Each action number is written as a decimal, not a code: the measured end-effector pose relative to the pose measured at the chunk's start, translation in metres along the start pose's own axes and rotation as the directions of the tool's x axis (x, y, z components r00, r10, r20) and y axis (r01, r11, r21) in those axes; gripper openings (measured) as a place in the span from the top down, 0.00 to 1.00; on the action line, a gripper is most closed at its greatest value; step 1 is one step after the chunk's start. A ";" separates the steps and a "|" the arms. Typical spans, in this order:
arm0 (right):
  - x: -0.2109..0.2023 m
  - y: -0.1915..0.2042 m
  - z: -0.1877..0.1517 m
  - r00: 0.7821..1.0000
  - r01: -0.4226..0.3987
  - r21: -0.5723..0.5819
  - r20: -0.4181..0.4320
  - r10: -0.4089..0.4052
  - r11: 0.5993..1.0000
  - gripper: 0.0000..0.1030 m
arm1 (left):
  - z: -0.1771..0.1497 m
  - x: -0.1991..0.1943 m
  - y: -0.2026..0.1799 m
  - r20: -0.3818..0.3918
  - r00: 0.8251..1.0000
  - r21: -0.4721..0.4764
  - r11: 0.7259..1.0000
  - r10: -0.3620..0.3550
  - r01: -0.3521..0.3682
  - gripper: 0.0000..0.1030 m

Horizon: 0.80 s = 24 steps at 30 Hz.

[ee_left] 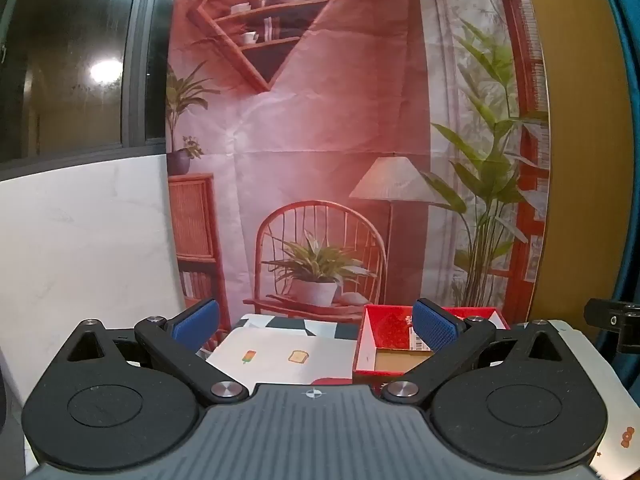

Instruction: Organize soft objects

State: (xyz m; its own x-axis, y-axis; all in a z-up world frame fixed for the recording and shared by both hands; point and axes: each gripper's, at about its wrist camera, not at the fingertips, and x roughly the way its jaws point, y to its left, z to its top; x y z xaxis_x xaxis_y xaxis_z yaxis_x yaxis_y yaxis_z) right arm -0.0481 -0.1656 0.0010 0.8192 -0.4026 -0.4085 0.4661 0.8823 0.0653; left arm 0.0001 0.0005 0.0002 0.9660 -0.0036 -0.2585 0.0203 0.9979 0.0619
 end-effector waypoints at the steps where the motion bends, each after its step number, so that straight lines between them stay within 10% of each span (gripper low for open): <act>1: 0.000 0.000 0.000 1.000 0.000 0.000 -0.001 0.000 1.000 0.00 | 0.000 0.000 0.000 -0.001 1.000 0.000 1.000 0.000 0.000 0.00; 24: 0.000 0.000 0.001 1.000 -0.002 0.005 -0.001 0.002 1.000 0.00 | 0.001 0.002 0.001 -0.010 1.000 0.006 1.000 -0.012 0.012 0.00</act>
State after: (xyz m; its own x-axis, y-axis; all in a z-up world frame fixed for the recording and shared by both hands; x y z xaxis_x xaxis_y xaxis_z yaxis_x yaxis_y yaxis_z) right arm -0.0479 -0.1662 0.0016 0.8198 -0.4007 -0.4090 0.4661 0.8819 0.0701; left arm 0.0018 0.0010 0.0004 0.9630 -0.0151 -0.2693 0.0337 0.9973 0.0647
